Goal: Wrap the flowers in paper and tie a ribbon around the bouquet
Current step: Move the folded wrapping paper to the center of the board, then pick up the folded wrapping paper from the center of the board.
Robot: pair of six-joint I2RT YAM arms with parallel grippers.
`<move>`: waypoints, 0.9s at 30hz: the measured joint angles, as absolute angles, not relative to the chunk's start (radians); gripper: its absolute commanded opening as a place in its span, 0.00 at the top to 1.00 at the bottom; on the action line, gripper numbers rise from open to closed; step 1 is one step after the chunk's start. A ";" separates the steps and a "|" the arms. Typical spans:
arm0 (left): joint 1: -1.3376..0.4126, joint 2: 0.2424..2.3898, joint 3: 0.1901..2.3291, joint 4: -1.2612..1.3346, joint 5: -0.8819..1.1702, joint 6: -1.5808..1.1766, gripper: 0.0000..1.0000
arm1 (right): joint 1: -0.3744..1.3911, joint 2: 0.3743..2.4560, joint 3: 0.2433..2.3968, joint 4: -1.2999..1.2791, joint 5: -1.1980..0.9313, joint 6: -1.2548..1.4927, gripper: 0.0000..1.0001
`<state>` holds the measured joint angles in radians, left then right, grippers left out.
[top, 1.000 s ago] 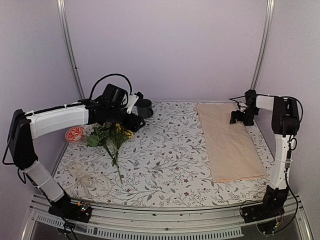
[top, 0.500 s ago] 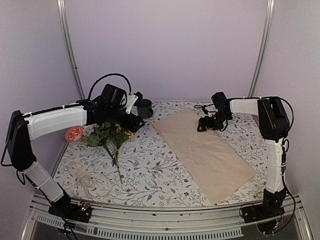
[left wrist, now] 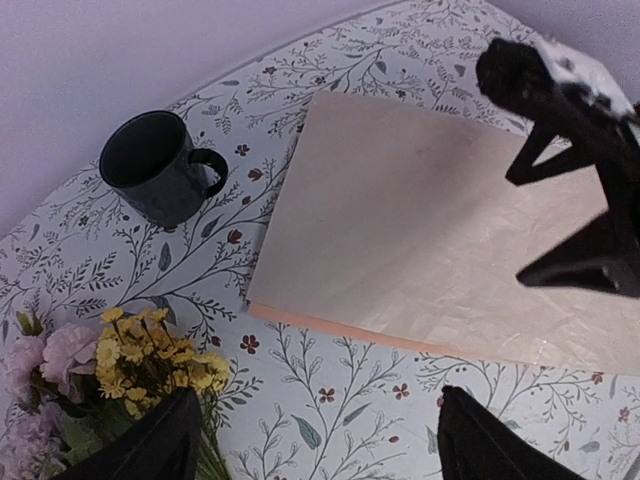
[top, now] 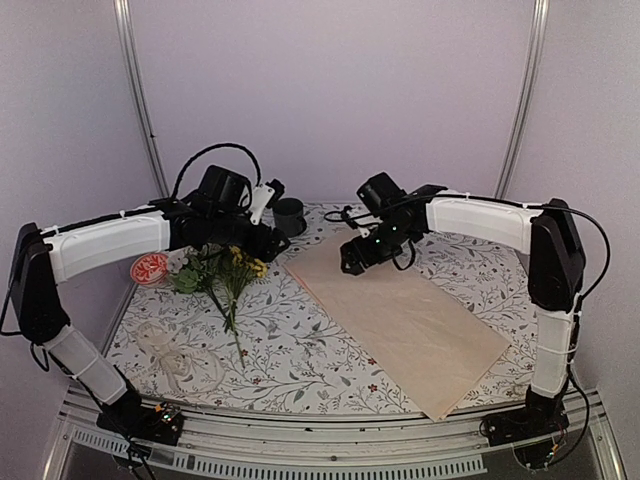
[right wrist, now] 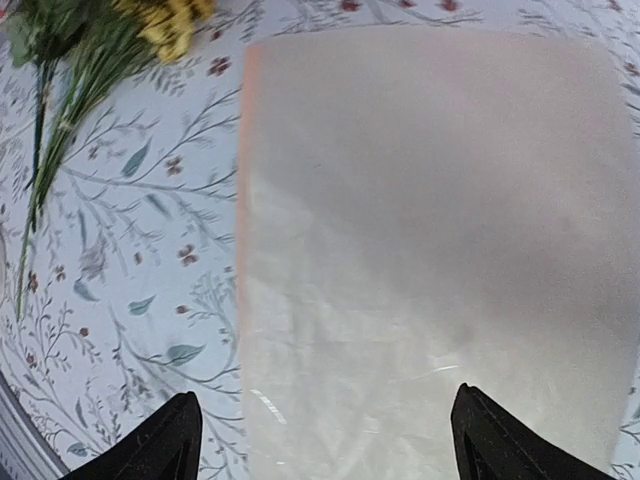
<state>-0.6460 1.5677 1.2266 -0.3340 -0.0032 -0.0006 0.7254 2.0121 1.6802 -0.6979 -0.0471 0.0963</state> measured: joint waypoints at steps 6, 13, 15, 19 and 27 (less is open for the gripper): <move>-0.634 1.588 1.227 -0.337 0.010 -0.031 0.18 | 0.841 2.223 1.892 -0.763 -0.085 0.102 0.01; -0.610 1.606 1.227 -0.349 -0.005 -0.035 0.18 | 0.837 2.383 1.969 -0.844 0.011 0.089 0.05; -0.610 1.606 1.227 -0.349 -0.004 -0.035 0.18 | 0.843 2.367 1.934 -0.840 0.031 0.090 0.18; -0.610 1.607 1.227 -0.349 -0.003 -0.036 0.18 | 0.846 2.340 1.884 -0.823 0.035 0.093 0.45; -0.610 1.607 1.227 -0.349 -0.004 -0.036 0.19 | 0.845 2.334 1.870 -0.791 0.020 0.125 0.73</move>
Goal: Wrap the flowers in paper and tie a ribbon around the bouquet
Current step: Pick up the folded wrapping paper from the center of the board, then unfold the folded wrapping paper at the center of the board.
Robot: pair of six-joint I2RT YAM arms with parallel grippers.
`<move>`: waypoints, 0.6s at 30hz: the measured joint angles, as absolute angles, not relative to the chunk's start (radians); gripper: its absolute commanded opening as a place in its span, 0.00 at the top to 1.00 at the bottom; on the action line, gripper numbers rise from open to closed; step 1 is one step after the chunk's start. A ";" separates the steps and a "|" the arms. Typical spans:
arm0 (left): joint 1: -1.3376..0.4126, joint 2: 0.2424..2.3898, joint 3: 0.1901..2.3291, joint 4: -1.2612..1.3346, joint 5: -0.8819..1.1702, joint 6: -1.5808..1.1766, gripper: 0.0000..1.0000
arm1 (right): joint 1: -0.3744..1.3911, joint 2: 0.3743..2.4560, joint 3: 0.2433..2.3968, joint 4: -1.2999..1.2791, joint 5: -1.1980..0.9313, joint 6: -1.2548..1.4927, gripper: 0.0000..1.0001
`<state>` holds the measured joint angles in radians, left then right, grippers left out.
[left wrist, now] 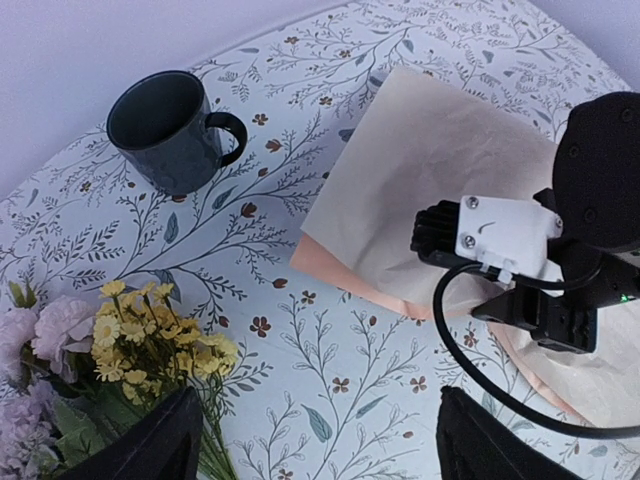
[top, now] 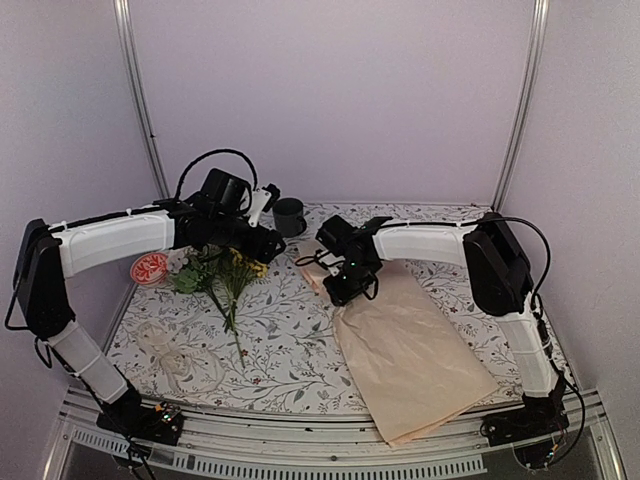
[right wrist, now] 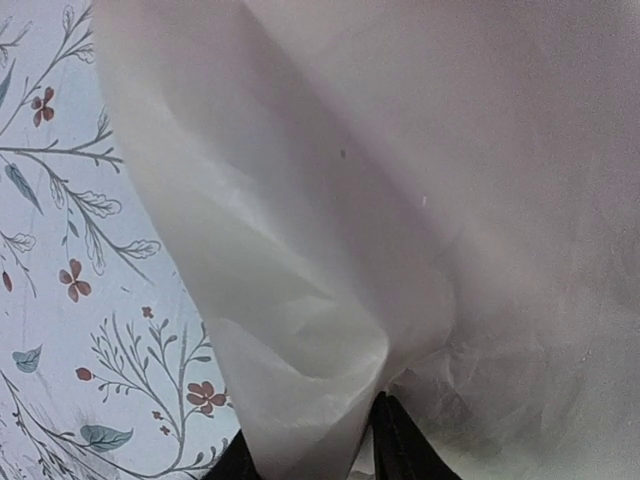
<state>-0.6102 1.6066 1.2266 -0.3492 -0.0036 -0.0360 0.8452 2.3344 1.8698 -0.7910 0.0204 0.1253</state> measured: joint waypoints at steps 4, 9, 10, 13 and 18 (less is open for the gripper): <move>-0.610 1.607 1.227 -0.349 -0.004 -0.036 0.18 | 0.842 2.320 1.855 -0.785 -0.019 0.141 0.91; -0.610 1.607 1.227 -0.349 0.019 -0.039 0.22 | 0.836 2.274 1.816 -0.780 -0.143 0.169 0.96; -0.610 1.607 1.227 -0.349 0.026 -0.041 0.23 | 0.833 2.259 1.809 -0.775 -0.165 0.177 0.96; -0.608 1.607 1.227 -0.348 0.057 -0.048 0.28 | 0.821 2.194 1.776 -0.738 -0.243 0.205 0.97; -0.614 1.588 1.219 -0.324 0.127 -0.048 0.29 | 0.771 2.059 1.708 -0.643 -0.351 0.272 0.98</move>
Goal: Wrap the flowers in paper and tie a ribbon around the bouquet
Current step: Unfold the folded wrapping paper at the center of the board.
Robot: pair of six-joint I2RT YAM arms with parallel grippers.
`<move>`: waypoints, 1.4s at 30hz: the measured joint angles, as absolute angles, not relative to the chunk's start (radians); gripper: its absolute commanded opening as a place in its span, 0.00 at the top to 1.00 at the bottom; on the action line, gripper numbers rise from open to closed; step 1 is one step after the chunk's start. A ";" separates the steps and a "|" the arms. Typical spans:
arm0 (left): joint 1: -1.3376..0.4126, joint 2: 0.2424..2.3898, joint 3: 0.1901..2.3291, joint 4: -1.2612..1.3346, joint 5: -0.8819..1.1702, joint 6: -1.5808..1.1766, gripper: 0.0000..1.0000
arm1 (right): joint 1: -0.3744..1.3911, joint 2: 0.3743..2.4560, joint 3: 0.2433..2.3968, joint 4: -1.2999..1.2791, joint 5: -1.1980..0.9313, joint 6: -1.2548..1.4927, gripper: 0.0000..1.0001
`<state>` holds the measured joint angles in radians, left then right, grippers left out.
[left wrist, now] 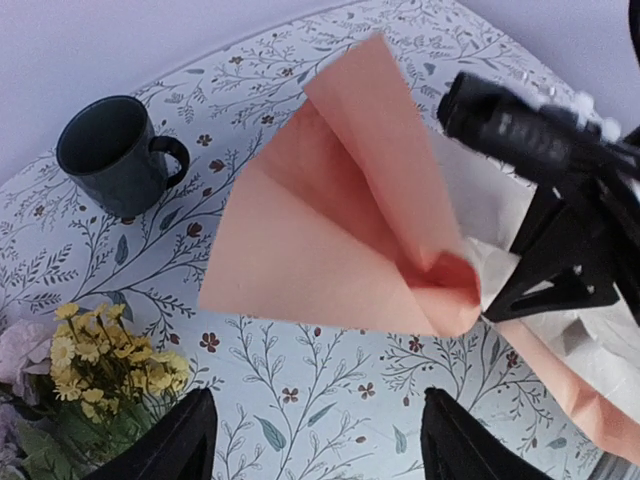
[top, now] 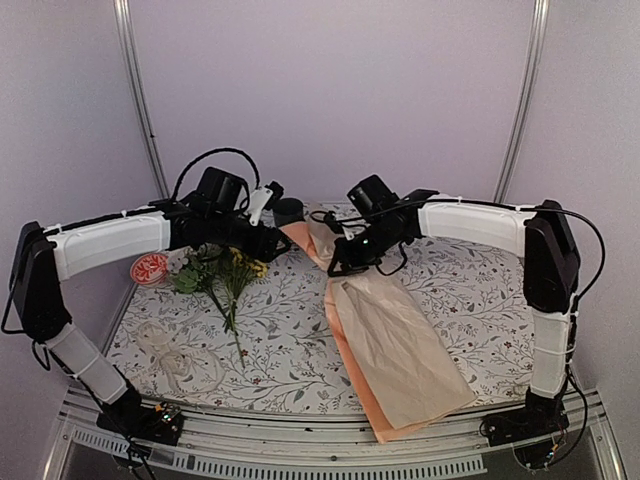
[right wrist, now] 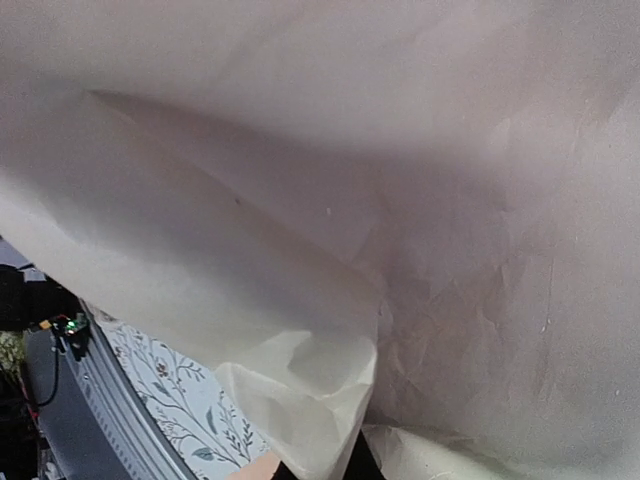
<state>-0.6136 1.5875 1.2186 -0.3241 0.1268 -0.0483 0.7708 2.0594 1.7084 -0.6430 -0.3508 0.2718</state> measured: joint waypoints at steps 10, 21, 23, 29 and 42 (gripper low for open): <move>-0.823 1.405 0.971 -0.043 0.444 -0.126 0.14 | 0.733 1.808 1.553 -0.384 -0.411 0.447 0.98; -0.905 1.398 0.867 0.141 0.431 -0.241 0.22 | 0.742 1.766 1.504 -0.251 -0.434 0.530 0.99; -0.908 1.420 0.868 0.154 0.431 -0.265 0.23 | 0.745 1.756 1.496 -0.236 -0.437 0.539 0.99; -0.908 1.512 0.883 0.163 0.430 -0.323 0.30 | 0.748 1.739 1.492 -0.193 -0.452 0.555 0.99; -0.910 1.530 0.891 0.252 0.382 -0.369 0.64 | 0.748 1.729 1.466 -0.152 -0.463 0.566 0.99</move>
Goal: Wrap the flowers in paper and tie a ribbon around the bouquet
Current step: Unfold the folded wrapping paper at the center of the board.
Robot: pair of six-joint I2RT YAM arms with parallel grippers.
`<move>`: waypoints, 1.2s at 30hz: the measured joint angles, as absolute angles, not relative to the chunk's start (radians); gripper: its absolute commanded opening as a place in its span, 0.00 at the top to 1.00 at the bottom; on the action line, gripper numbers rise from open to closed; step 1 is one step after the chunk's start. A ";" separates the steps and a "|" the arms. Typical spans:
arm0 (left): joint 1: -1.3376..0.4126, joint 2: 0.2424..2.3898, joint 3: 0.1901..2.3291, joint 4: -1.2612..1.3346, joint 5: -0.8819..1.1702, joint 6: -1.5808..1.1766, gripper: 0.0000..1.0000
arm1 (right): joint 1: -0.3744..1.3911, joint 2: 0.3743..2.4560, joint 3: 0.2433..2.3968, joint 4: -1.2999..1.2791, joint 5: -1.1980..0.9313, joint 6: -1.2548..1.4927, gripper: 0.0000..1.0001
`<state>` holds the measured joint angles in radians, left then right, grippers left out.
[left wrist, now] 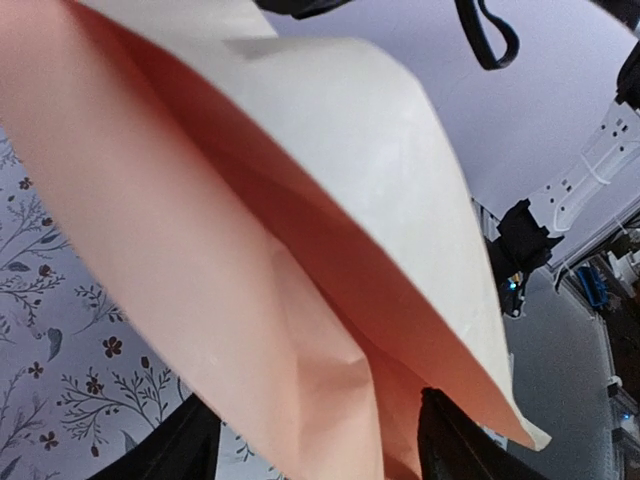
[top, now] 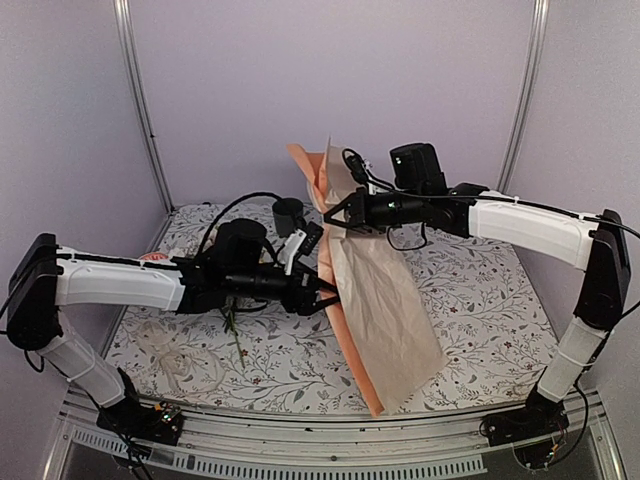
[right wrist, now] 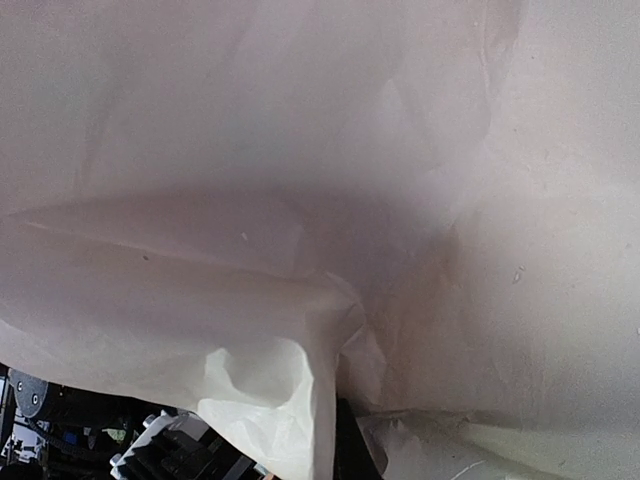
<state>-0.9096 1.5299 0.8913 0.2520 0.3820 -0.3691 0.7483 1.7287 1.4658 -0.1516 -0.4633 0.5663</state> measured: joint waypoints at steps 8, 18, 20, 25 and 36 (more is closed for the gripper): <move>-0.911 1.515 0.886 0.244 0.300 -0.374 1.00 | 0.733 1.690 1.430 -0.098 -0.519 0.573 0.83; -0.936 1.395 1.065 -0.102 -0.010 -0.226 1.00 | 0.582 1.557 1.214 -0.062 -0.488 0.562 0.77; -0.945 1.390 1.101 -0.171 -0.059 -0.198 1.00 | 0.551 1.542 1.174 -0.067 -0.474 0.560 0.77; -0.965 1.390 1.187 -0.344 -0.197 -0.136 1.00 | 0.474 1.496 1.112 -0.093 -0.463 0.554 0.69; -0.980 1.393 1.230 -0.421 -0.210 -0.097 1.00 | 0.291 1.386 0.969 -0.115 -0.493 0.567 0.18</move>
<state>-0.9798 1.3930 1.2304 -0.4206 -0.2100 -0.0971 0.2909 1.3861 0.9688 -0.1154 -0.4931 0.5667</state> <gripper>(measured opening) 0.005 0.780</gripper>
